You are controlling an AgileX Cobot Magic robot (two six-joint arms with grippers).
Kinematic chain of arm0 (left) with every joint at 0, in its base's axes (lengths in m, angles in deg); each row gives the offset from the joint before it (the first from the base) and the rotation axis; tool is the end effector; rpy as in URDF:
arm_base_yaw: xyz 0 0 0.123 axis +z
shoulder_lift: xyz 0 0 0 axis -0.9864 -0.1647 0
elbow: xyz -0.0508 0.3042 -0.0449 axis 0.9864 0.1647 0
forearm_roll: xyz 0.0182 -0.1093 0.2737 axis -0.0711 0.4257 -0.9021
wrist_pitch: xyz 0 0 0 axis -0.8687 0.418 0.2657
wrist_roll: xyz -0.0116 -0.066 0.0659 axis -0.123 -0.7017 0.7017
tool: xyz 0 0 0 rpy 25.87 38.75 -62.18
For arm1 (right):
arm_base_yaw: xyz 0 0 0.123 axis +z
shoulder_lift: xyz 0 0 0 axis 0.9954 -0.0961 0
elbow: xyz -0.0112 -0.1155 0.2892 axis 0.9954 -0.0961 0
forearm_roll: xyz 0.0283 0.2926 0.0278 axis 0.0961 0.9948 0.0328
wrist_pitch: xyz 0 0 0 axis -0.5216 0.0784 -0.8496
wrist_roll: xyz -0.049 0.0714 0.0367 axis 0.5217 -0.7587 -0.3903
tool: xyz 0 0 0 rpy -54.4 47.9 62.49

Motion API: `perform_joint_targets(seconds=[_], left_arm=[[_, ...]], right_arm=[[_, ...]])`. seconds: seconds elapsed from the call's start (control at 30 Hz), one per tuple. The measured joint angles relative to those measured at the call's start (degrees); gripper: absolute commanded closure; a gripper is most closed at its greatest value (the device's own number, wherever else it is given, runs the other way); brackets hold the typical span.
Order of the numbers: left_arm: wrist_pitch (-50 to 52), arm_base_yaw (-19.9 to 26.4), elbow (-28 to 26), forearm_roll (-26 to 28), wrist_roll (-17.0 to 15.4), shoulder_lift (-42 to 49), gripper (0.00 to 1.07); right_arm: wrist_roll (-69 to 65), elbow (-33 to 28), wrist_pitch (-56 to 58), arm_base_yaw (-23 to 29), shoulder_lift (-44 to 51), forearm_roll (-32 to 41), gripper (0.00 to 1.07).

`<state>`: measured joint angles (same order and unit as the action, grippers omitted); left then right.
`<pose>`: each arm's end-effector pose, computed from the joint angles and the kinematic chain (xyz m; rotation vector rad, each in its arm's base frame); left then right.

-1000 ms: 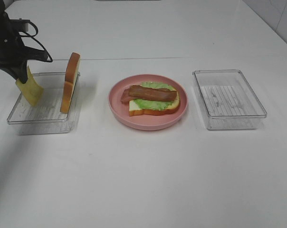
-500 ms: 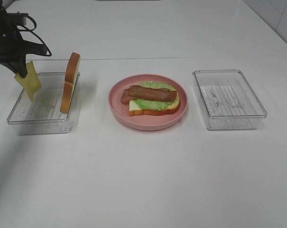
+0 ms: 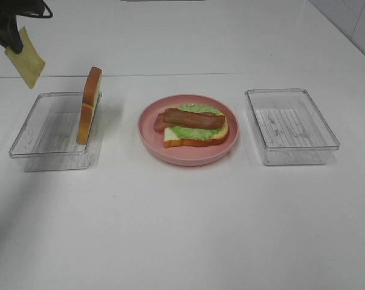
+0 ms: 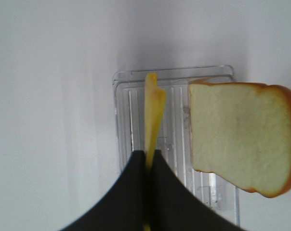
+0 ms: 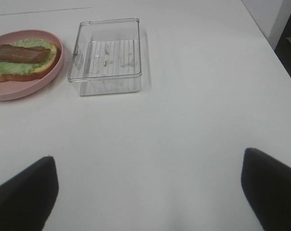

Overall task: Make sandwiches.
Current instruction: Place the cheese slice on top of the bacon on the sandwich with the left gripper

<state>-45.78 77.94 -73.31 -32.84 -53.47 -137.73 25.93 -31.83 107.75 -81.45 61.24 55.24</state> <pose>0.5264 -0.0317 0.2948 -0.0349 2.7655 -0.1504 0.0127 -0.0037 0.2788 0.0412 2.1330 0.0203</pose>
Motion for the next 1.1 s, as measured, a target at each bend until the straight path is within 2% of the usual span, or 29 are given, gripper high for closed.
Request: perform_joint_targets(seconds=[0.13, 0.27, 0.4, 0.5, 0.57, 0.67, 0.73, 0.83, 1.0, 1.1], left_arm=[[0.69, -0.57, 0.00, 1.32, 0.00, 2.29, 1.07], [3.09, -2.64, 0.00, 4.98, 0.00, 5.10, 1.07], [4.13, -4.30, -1.15, 5.79, 0.00, 6.19, 1.07], [4.81, -6.65, -3.38, 6.47, 0.00, 6.36, 1.07], [6.30, -10.20, -4.98, 7.62, 0.00, 6.36, 1.07], [6.82, -10.94, -5.10, 8.25, 0.00, 6.36, 1.07], [8.37, -14.78, -5.16, 11.69, 0.00, 5.50, 1.07], [8.65, -15.58, -5.16, 12.32, 0.00, 5.10, 1.07], [11.12, -21.43, -5.16, 15.64, 0.00, -0.11, 1.07], [11.52, -22.17, -5.16, 15.99, 0.00, -1.09, 1.07]], right_arm=[[0.00, 0.00, 0.00, 0.00, 0.00, 0.00, 0.11], [0.00, 0.00, 0.00, 0.00, 0.00, 0.00, 0.11], [0.00, 0.00, 0.00, 0.00, 0.00, 0.00, 0.11], [0.00, 0.00, 0.00, 0.00, 0.00, 0.00, 0.11], [0.00, 0.00, 0.00, 0.00, 0.00, 0.00, 0.11], [0.00, 0.00, 0.00, 0.00, 0.00, 0.00, 0.11], [0.00, 0.00, 0.00, 0.00, 0.00, 0.00, 0.11], [0.00, 0.00, 0.00, 0.00, 0.00, 0.00, 0.11], [0.00, 0.00, 0.00, 0.00, 0.00, 0.00, 0.11], [0.00, 0.00, 0.00, 0.00, 0.00, 0.00, 0.11]])
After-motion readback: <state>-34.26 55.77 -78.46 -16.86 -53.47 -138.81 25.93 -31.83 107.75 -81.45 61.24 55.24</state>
